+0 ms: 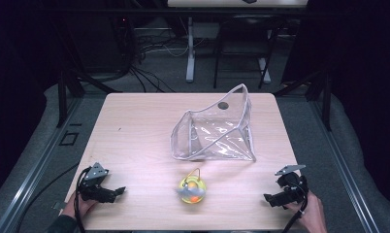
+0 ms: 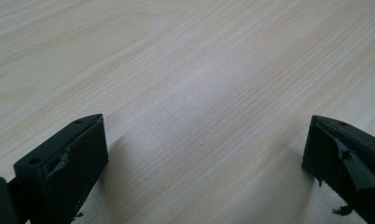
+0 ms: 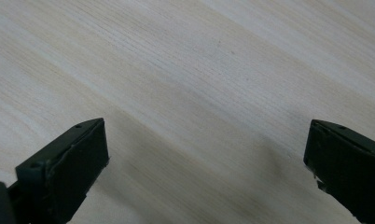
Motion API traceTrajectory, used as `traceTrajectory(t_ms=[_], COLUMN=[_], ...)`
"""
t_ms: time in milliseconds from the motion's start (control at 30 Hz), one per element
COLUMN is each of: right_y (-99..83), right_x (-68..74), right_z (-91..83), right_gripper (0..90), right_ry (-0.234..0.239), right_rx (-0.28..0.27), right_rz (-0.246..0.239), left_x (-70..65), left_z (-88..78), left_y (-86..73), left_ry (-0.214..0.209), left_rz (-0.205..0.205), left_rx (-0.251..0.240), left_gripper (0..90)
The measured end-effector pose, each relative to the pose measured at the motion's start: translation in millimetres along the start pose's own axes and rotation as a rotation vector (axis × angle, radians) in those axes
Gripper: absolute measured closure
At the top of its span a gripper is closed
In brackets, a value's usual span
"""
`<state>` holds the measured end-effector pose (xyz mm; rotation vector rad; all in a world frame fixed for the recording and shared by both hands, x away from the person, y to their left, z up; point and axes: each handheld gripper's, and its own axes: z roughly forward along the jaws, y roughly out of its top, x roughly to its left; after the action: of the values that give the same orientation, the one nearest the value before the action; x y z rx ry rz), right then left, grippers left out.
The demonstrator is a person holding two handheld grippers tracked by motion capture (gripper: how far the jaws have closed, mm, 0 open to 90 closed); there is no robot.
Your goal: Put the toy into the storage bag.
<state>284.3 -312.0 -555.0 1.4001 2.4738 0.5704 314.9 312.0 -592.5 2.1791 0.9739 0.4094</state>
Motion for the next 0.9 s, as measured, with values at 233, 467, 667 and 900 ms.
traceTrajectory(t_ms=[233,467,667,900], right_y=[0.7,6.6,18.4,33.3], right_x=[2.6,12.2,27.0,48.3], right_z=[0.1,-1.3,-11.1,-15.9], right_gripper=[0.0,0.0,0.0,0.0], right_ry=[0.018,0.040,0.026,0.036], right_rx=[-0.023,-0.091,-0.048,-0.046], right_rz=[-0.012,-0.028,-0.065,-0.130], left_x=[0.1,0.0,-0.2,-0.2], left_z=[0.2,0.2,0.4,0.4], left_y=[0.1,0.1,0.0,0.0], left_ry=[-0.002,-0.001,0.001,0.001], left_rz=[0.001,0.001,0.000,0.000], left_rx=[0.000,0.000,-0.002,-0.002], left_gripper=[0.0,0.0,0.0,0.0])
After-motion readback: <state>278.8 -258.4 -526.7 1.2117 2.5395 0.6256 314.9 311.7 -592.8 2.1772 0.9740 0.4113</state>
